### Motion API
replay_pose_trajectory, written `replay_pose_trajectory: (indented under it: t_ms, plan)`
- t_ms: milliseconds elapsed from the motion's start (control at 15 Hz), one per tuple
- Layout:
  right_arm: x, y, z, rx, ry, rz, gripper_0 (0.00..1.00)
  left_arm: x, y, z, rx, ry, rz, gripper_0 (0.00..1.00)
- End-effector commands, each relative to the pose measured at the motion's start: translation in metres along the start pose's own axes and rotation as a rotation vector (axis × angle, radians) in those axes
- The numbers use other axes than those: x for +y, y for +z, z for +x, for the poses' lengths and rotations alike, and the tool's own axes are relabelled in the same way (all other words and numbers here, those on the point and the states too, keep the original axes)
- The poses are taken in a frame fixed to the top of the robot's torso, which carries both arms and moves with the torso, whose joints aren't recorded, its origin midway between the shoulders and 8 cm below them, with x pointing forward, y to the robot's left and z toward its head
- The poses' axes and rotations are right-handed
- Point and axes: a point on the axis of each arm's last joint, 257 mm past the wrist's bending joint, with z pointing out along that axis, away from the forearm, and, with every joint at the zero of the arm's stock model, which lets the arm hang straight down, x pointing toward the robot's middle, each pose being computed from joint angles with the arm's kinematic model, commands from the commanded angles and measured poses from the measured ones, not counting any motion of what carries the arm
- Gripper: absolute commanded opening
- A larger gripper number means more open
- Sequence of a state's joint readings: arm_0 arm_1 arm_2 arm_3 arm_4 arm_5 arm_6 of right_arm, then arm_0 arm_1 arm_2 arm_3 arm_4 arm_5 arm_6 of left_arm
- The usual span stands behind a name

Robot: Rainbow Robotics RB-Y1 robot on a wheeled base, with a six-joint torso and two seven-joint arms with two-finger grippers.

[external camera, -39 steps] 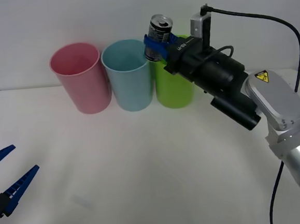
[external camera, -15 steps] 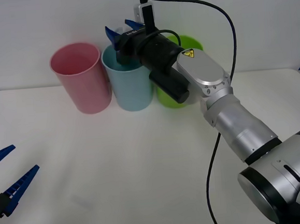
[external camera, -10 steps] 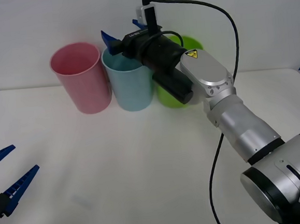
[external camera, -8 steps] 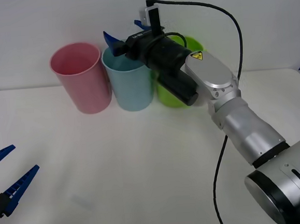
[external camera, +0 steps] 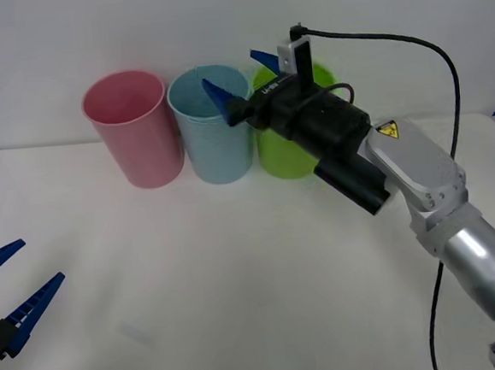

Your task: Grasp the object on the table and drop it into the matching bin: aluminum can to the light blue bin, PET bottle to the pink bin.

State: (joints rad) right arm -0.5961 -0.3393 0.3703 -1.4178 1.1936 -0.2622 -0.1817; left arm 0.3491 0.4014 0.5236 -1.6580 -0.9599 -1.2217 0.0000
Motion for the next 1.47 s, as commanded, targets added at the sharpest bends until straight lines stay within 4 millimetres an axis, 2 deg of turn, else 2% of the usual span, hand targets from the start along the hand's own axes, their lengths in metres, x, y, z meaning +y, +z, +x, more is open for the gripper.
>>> replay_pose_trajectory:
  t_ms: [67, 533, 733, 1133, 1333, 1467]
  plan:
    - [0.002, -0.039, 0.006, 0.008, -0.018, -0.007, 1.0, 0.0, 0.0, 0.0, 0.0, 0.0, 0.0, 1.0]
    - [0.001, -0.158, 0.032, 0.082, -0.028, 0.006, 1.0, 0.0, 0.0, 0.0, 0.0, 0.0, 0.0, 1.0]
    - [-0.003, -0.201, 0.036, 0.106, -0.037, -0.009, 1.0, 0.0, 0.0, 0.0, 0.0, 0.0, 0.0, 1.0]
    - [-0.018, -0.285, 0.065, 0.185, -0.07, 0.017, 1.0, 0.0, 0.0, 0.0, 0.0, 0.0, 0.0, 1.0]
    - [-0.031, -0.33, 0.076, 0.226, -0.071, 0.078, 1.0, 0.0, 0.0, 0.0, 0.0, 0.0, 0.0, 1.0]
    - [-0.038, -0.351, 0.08, 0.242, -0.07, 0.12, 1.0, 0.0, 0.0, 0.0, 0.0, 0.0, 0.0, 1.0]
